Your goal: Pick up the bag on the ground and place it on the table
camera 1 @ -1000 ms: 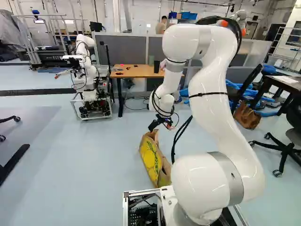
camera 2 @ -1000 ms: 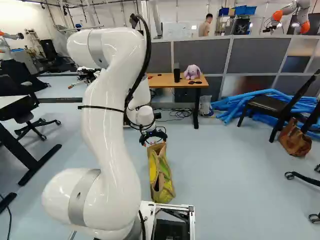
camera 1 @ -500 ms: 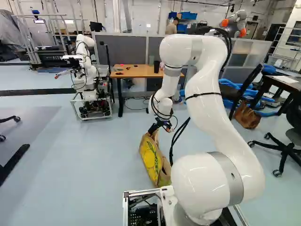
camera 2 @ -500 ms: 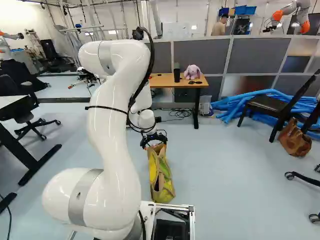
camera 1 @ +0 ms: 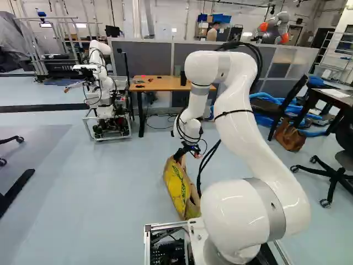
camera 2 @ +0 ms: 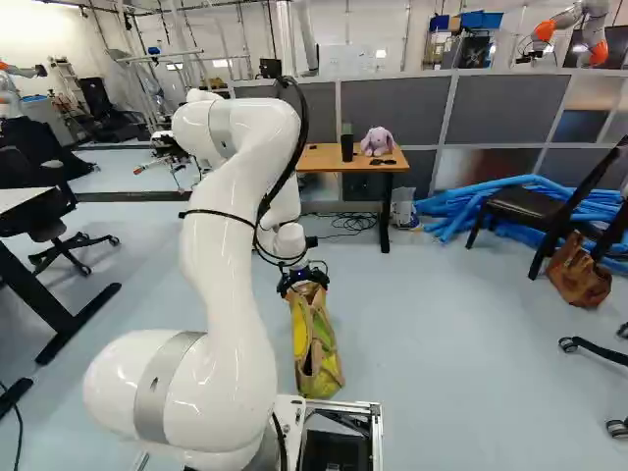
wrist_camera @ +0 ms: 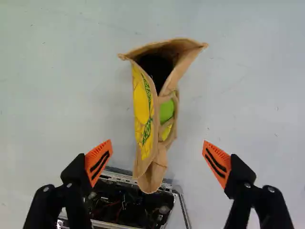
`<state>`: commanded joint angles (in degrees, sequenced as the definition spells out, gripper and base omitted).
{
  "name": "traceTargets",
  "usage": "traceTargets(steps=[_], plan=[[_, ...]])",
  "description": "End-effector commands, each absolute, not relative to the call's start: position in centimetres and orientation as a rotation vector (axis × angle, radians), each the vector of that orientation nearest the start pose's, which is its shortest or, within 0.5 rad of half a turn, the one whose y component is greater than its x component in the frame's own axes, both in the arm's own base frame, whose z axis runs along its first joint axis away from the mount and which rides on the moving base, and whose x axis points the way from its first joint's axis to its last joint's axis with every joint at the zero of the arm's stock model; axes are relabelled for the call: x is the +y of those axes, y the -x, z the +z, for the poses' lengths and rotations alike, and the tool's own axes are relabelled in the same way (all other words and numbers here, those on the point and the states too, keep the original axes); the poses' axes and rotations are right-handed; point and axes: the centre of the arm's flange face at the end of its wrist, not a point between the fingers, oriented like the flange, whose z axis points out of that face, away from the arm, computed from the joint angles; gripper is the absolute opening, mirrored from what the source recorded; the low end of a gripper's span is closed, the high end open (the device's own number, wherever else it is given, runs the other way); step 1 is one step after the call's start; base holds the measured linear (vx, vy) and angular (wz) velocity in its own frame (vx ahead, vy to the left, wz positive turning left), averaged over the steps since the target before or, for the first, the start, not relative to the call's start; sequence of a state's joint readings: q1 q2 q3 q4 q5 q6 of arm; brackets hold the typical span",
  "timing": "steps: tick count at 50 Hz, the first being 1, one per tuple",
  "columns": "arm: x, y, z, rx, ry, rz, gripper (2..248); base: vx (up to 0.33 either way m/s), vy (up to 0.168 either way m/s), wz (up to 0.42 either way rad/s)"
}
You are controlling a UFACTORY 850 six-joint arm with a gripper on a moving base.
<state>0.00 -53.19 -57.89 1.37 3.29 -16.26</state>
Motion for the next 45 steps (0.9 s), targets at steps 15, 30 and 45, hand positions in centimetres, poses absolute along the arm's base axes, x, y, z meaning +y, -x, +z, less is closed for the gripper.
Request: traceTargets(steps=[15,30,45], plan=[[0.0,-51.3,7.4,-0.409,3.126,-0.189,247,0.0,0.0,0.0],[0.0,-51.6,5.1,-0.409,3.126,-0.162,247,0.0,0.0,0.0],[0.0,-52.0,2.8,-0.408,3.125,-0.138,247,0.0,0.0,0.0]])
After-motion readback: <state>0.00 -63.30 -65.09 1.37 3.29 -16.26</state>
